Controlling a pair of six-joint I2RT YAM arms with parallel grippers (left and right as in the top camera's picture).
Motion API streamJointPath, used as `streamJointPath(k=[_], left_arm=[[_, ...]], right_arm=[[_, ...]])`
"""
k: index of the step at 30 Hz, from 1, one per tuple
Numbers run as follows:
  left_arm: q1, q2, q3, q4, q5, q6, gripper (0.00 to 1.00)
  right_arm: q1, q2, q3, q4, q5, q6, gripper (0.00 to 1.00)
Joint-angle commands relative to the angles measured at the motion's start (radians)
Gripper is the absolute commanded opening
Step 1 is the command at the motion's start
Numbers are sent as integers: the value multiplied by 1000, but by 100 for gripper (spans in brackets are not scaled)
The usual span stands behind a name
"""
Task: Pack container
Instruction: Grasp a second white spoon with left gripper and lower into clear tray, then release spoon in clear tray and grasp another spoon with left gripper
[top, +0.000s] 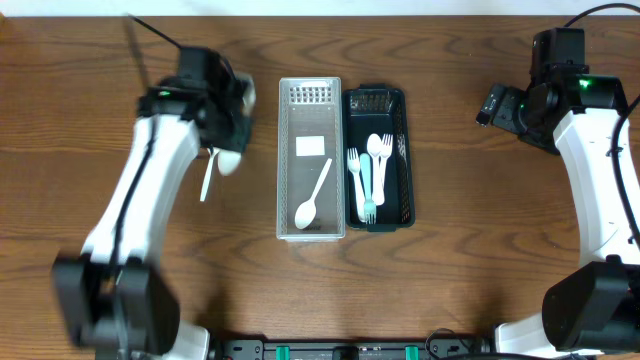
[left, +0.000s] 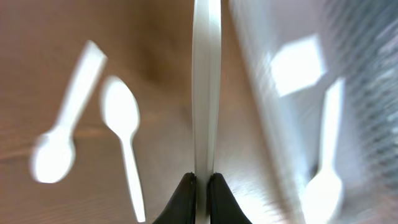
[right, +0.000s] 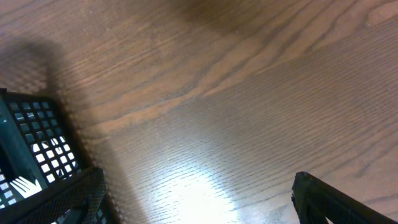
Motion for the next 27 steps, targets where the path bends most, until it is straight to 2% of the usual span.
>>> streamJointPath(k=[1,5,9,14,16,18,20,24,25,27], left_arm=[[-61,-85,12,-19,8,-198,6],[-192,-100,-3,-26,7,-384,6],[-300,-58,-53,-1,-7,-468,6],[-371,31,-102,8,-18,-571,7],[-372,45,-101,14,-20,-568,23],[-344,39,-81,8,-37,-541,33],[-299,26,-50,-14,-72,-492,51],[-180,-2,-37,-38,-233,-374,57],[-145,1,-39,-39,-270,-340,62],[-84,17,-46,-37,-290,-274,63]], right_arm=[[0,3,1,-3,4,2,99],[0,3,1,-2,4,2,99],[0,3,1,0,4,2,99],[0,3,1,4,4,2,99],[0,3,1,4,4,2,99],[0,3,1,4,3,2,99],[0,3,1,4,4,2,99],[0,3,1,3,3,2,99],[0,3,1,3,4,2,99],[0,3,1,3,4,2,99]])
